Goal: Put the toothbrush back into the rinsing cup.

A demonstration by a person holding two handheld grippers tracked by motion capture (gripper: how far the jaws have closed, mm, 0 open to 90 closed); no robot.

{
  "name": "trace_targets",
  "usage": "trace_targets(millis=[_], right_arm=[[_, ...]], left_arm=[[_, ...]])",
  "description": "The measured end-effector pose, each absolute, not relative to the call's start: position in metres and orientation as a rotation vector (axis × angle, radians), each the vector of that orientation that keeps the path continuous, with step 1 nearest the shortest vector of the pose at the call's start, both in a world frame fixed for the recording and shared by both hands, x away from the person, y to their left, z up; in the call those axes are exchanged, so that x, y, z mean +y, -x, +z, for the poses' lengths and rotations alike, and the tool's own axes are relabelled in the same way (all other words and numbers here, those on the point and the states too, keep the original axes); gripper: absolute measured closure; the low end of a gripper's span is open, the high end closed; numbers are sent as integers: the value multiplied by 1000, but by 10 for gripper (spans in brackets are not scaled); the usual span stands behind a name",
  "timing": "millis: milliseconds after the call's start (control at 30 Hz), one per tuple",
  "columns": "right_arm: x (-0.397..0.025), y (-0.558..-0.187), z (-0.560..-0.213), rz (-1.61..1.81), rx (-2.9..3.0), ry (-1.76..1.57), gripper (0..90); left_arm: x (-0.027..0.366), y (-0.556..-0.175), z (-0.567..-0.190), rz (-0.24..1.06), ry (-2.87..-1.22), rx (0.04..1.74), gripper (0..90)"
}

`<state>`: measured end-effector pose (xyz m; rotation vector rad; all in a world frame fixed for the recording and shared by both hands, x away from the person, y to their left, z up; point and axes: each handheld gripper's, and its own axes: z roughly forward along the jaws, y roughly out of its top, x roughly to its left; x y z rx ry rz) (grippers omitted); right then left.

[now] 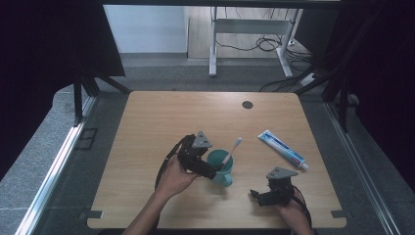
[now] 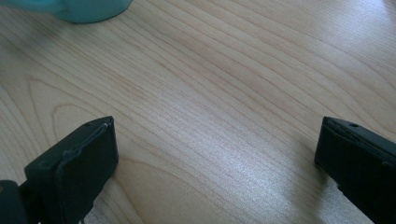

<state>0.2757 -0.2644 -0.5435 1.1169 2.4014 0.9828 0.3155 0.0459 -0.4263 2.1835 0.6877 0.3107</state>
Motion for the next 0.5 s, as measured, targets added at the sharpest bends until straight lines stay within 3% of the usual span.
trace_targets(millis=[500], right_arm=[[-264, -276, -544, 983, 2402, -1116, 0]], left_arm=[[72, -305, -431, 359, -2195, 718, 0]])
